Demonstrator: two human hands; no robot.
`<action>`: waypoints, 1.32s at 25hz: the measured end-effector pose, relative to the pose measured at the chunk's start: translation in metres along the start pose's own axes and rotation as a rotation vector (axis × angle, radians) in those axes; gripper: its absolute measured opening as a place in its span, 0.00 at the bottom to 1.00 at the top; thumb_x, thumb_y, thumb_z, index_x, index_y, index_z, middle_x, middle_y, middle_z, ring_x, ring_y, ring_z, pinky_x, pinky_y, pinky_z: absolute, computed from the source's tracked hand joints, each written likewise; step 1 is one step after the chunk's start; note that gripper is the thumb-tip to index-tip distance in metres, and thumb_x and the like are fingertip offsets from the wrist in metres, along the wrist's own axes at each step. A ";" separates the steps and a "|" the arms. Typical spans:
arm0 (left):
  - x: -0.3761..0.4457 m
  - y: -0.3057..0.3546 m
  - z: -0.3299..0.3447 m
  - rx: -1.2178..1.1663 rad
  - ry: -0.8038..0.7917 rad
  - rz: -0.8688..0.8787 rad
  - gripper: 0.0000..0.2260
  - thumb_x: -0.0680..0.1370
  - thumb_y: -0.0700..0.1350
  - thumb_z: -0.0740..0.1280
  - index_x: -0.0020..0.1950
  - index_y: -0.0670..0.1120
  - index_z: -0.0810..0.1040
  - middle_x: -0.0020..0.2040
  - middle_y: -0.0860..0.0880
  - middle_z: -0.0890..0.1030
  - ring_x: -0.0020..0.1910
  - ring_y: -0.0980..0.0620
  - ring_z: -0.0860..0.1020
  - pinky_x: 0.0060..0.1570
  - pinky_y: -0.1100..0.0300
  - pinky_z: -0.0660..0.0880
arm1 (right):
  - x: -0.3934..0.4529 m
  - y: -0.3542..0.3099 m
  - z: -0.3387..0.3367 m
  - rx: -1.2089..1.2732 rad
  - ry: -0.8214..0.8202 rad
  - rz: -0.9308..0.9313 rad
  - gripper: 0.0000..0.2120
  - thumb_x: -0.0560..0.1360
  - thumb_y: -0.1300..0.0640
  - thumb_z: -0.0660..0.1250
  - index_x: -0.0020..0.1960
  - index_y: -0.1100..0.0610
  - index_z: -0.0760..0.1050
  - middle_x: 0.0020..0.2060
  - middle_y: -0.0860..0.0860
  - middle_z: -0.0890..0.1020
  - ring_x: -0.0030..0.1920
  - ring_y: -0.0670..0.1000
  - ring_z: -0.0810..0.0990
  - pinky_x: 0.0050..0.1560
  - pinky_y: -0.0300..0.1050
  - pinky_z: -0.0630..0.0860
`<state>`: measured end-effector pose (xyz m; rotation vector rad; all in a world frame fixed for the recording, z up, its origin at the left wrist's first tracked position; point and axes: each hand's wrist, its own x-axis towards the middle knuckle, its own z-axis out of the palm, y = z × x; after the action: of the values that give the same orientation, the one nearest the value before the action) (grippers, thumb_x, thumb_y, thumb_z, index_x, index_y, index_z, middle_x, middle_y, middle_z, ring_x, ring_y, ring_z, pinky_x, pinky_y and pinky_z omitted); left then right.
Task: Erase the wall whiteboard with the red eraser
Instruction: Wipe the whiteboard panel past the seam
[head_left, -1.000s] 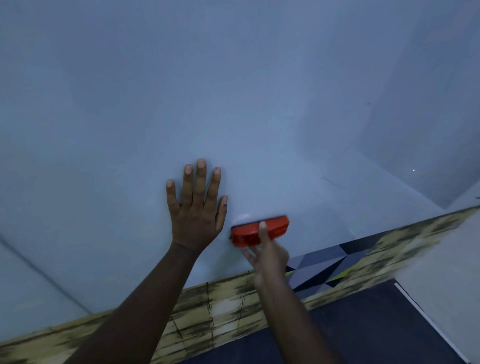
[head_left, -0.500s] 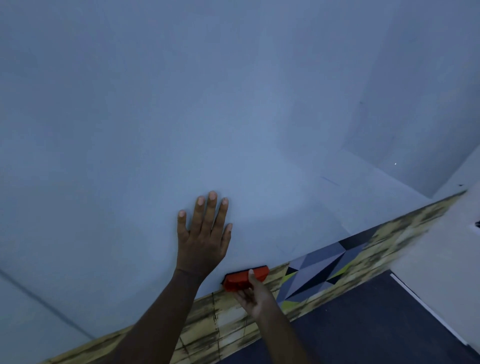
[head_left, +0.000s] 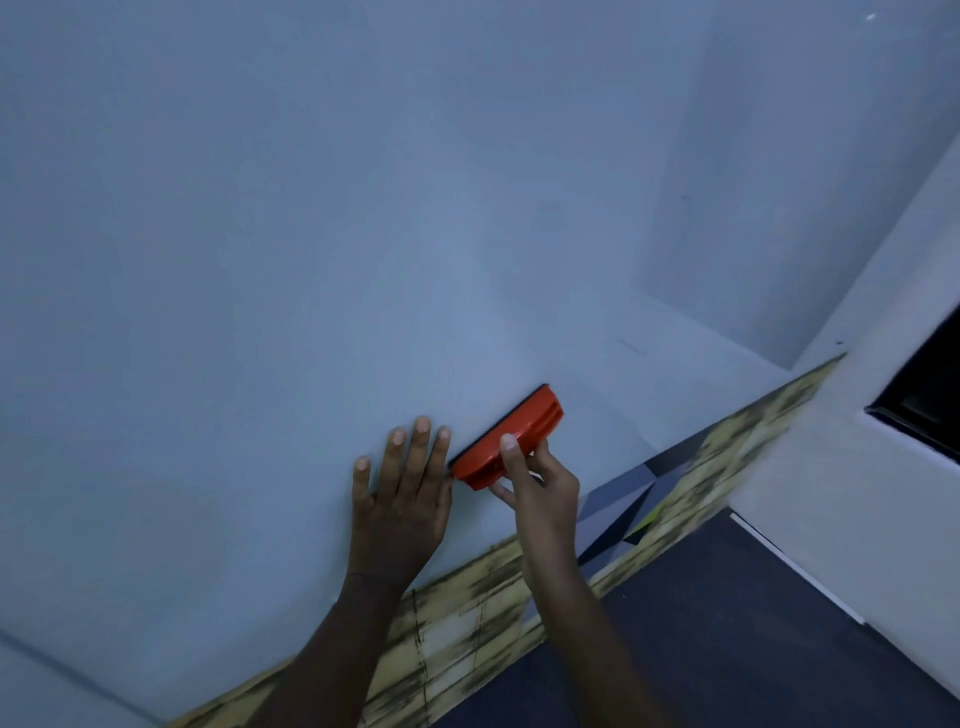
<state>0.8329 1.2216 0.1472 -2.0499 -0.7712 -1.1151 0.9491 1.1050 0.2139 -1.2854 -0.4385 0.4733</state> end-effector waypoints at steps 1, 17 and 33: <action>-0.003 0.000 0.001 -0.002 -0.005 0.000 0.33 0.84 0.55 0.63 0.86 0.45 0.58 0.87 0.42 0.52 0.86 0.42 0.48 0.83 0.39 0.42 | -0.001 0.004 0.000 0.005 0.007 0.004 0.14 0.79 0.50 0.72 0.63 0.54 0.83 0.47 0.54 0.87 0.51 0.52 0.87 0.50 0.50 0.85; -0.017 0.130 0.010 -0.017 -0.191 -0.286 0.34 0.81 0.46 0.70 0.85 0.45 0.61 0.87 0.45 0.55 0.85 0.36 0.52 0.75 0.30 0.61 | 0.117 0.153 -0.158 0.286 -0.007 0.782 0.21 0.80 0.57 0.71 0.65 0.72 0.75 0.57 0.68 0.83 0.57 0.65 0.83 0.43 0.50 0.86; -0.013 0.128 -0.041 -0.042 -0.411 -0.425 0.28 0.79 0.36 0.66 0.80 0.42 0.70 0.78 0.38 0.68 0.76 0.35 0.68 0.61 0.39 0.74 | 0.085 0.143 -0.124 0.179 -0.249 0.903 0.17 0.75 0.57 0.77 0.57 0.66 0.79 0.51 0.62 0.86 0.45 0.55 0.87 0.41 0.45 0.85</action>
<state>0.9035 1.1109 0.1177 -2.2434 -1.4506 -0.9334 1.0757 1.0843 0.0502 -1.2044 0.0137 1.4081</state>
